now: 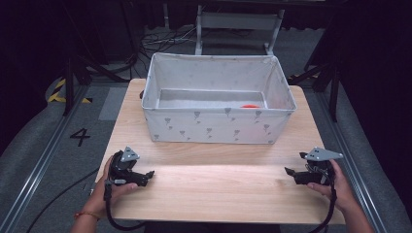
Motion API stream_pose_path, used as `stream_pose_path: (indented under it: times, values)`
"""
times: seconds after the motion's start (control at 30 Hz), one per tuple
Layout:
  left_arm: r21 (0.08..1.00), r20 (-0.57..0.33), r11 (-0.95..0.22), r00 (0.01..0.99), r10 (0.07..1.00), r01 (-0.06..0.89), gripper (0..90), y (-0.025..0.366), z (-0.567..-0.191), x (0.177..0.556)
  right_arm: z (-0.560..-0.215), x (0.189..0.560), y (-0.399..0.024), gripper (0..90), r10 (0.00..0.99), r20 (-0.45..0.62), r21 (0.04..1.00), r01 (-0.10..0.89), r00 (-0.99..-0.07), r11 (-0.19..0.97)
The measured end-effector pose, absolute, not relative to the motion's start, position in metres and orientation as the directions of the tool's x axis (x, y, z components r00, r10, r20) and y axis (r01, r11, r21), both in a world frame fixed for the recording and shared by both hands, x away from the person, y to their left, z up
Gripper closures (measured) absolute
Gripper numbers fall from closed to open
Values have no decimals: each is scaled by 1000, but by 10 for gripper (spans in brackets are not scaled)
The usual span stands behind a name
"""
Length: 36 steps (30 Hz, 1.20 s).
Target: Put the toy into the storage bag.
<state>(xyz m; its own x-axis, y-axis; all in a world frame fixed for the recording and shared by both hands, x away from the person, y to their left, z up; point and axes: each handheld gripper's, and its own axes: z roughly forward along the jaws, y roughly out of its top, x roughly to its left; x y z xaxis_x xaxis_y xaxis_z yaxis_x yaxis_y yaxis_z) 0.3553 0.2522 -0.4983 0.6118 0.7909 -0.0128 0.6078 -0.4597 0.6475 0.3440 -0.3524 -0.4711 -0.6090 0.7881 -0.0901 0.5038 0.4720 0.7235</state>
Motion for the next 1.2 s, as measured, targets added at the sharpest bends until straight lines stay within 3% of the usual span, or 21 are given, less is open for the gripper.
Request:
stream_pose_path:
  times: [0.27,0.43,1.2]
  values:
    - [647,-14,-461,613,790,608,4,252,-498,356,-492,332,-366,168,825,-46,705,567,-563,426]
    - [646,-20,-462,618,786,608,2,253,-498,356,-504,321,-376,168,854,26,727,596,-520,340]
    - [646,-21,-451,605,796,616,2,251,-498,356,-504,320,-376,153,865,17,725,602,-501,334]
